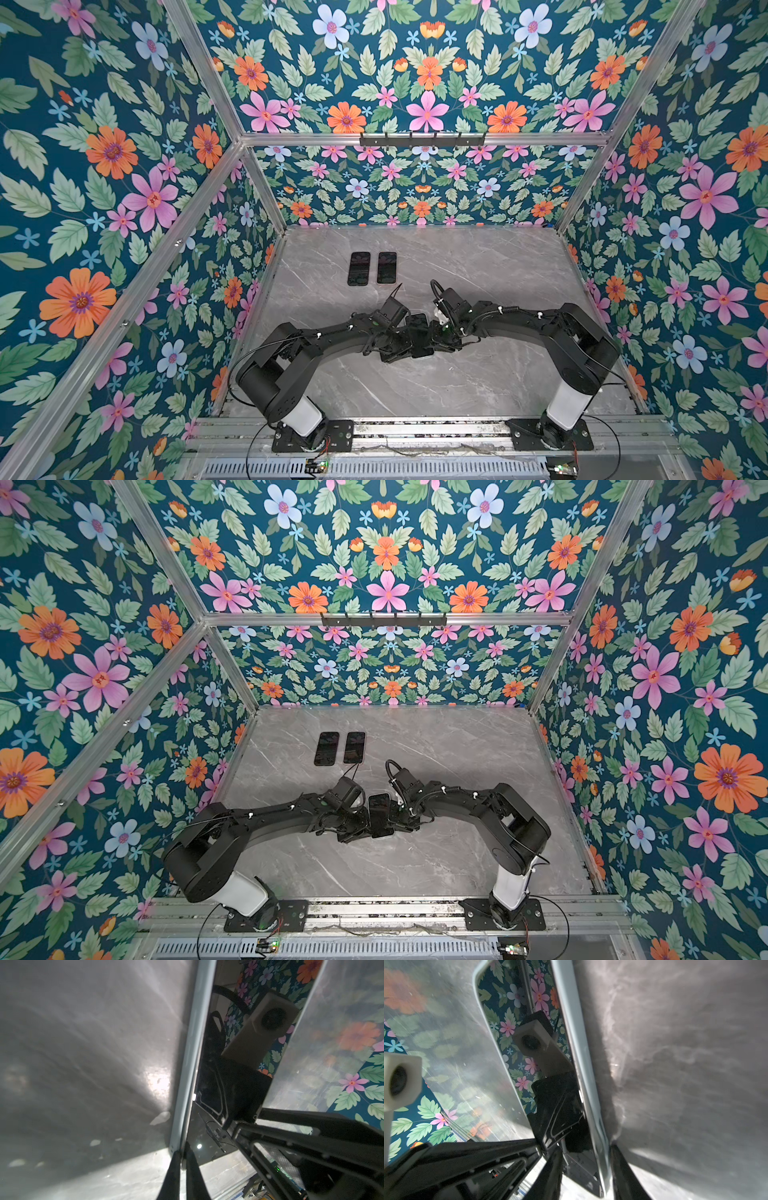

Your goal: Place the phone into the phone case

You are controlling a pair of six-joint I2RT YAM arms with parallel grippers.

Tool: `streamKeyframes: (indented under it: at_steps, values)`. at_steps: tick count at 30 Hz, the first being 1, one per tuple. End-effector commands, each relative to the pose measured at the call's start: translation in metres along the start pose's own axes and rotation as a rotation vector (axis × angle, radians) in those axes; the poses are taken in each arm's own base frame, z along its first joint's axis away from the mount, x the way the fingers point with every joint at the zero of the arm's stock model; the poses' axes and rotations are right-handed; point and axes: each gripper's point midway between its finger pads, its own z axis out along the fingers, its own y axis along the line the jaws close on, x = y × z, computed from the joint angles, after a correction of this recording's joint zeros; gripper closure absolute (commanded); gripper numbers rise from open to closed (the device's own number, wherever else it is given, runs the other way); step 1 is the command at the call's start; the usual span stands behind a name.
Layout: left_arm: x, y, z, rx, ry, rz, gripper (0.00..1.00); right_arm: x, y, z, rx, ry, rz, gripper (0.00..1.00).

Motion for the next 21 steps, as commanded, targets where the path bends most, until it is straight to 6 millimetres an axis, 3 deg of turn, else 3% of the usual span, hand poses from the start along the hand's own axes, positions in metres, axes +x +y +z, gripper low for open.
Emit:
streamKeyframes:
  at_steps: [1,10,11,14,18,21]
  values:
    - [0.001,0.009,0.005,-0.028,-0.002,0.006,0.91,0.01,0.003,0.009,-0.022,0.042,0.013,0.64]
    - [0.003,0.025,0.005,-0.077,-0.004,0.007,0.91,0.015,-0.004,0.01,0.022,0.046,0.009,0.67]
    - [0.002,0.025,0.003,-0.084,-0.007,0.019,0.87,0.014,-0.006,0.007,0.042,0.042,0.003,0.67]
    - [-0.005,0.015,-0.005,-0.078,-0.02,0.071,0.62,0.009,-0.011,-0.011,0.114,0.001,-0.038,0.66]
    - [-0.013,0.006,-0.019,-0.082,-0.042,0.109,0.57,0.007,-0.015,-0.037,0.171,-0.035,-0.085,0.61]
    - [-0.014,0.006,-0.019,-0.053,-0.042,0.102,0.56,0.01,-0.016,-0.038,0.164,-0.035,-0.08,0.6]
